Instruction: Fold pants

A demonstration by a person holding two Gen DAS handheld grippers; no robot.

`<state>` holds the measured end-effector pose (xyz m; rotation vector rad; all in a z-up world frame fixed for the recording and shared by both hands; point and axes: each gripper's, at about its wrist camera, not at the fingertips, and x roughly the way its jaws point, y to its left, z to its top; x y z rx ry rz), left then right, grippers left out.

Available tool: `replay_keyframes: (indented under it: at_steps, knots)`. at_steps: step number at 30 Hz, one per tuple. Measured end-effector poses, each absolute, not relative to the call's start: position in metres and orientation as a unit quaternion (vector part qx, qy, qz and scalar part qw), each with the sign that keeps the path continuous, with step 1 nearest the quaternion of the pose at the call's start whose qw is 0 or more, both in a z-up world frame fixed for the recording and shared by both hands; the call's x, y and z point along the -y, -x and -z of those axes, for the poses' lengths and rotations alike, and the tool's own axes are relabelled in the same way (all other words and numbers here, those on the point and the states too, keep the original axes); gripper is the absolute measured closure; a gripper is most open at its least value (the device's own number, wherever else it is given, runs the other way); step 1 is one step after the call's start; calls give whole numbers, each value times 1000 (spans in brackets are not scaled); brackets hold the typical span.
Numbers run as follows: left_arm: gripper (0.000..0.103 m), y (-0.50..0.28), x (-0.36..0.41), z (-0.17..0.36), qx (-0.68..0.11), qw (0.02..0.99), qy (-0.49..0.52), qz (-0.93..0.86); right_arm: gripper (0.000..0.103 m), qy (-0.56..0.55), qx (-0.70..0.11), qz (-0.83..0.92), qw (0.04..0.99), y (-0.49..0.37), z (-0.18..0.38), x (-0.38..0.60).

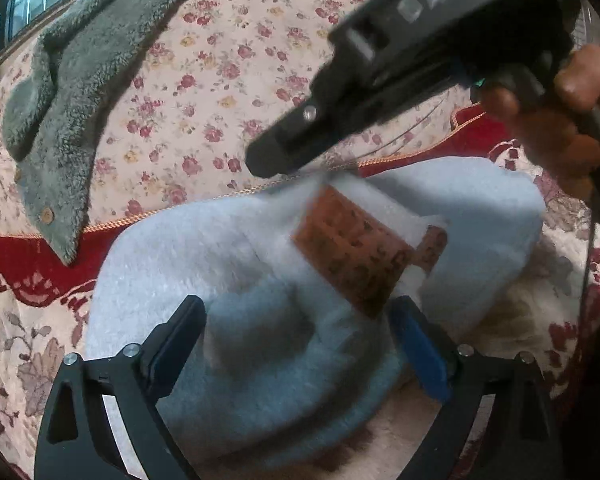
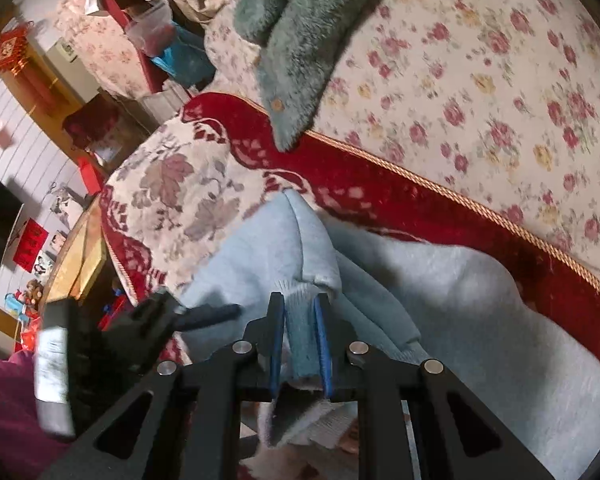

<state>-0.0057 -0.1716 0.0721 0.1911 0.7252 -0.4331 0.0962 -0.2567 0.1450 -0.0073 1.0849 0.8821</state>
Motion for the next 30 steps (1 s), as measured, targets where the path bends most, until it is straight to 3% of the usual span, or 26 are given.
replay_keyframes:
  at_steps: [1, 3, 8, 10, 13, 14, 16, 19, 21, 22, 23, 30]
  knots:
    - [37, 2, 171, -69, -355, 905, -86, 217, 88, 5, -500, -406, 765, -97, -145, 255]
    - [59, -9, 174, -61, -377, 895, -81, 222, 88, -6, -504, -407, 762, -97, -143, 257]
    - [59, -16, 176, -56, -392, 886, -86, 233, 86, -31, -516, -360, 776, -104, -137, 291]
    - [42, -17, 176, -55, -397, 883, -96, 231, 85, -39, -525, -358, 771, -102, -134, 304]
    - [43, -21, 175, -50, -402, 883, -86, 225, 85, -22, -537, -344, 770, -98, -125, 311]
    - [46, -21, 176, -50, -402, 884, -86, 221, 85, -19, -543, -336, 769, -99, -120, 312]
    - [72, -23, 176, -50, -405, 883, -83, 224, 84, -7, -551, -321, 770, -101, -111, 313]
    - [81, -25, 166, -55, -403, 885, -58, 227, 81, 11, -556, -302, 774, -106, -101, 315]
    - [83, -28, 153, -62, -404, 885, -26, 227, 63, 19, -557, -294, 776, -110, -95, 316]
    - [84, -30, 145, -67, -402, 887, -9, 225, 35, 23, -560, -292, 775, -111, -92, 315]
    - [84, -31, 140, -72, -400, 889, 3, 223, 20, 27, -563, -289, 774, -113, -88, 315]
    - [84, -36, 89, -120, -358, 906, 82, 209, 22, 111, -539, -343, 761, -110, -76, 273]
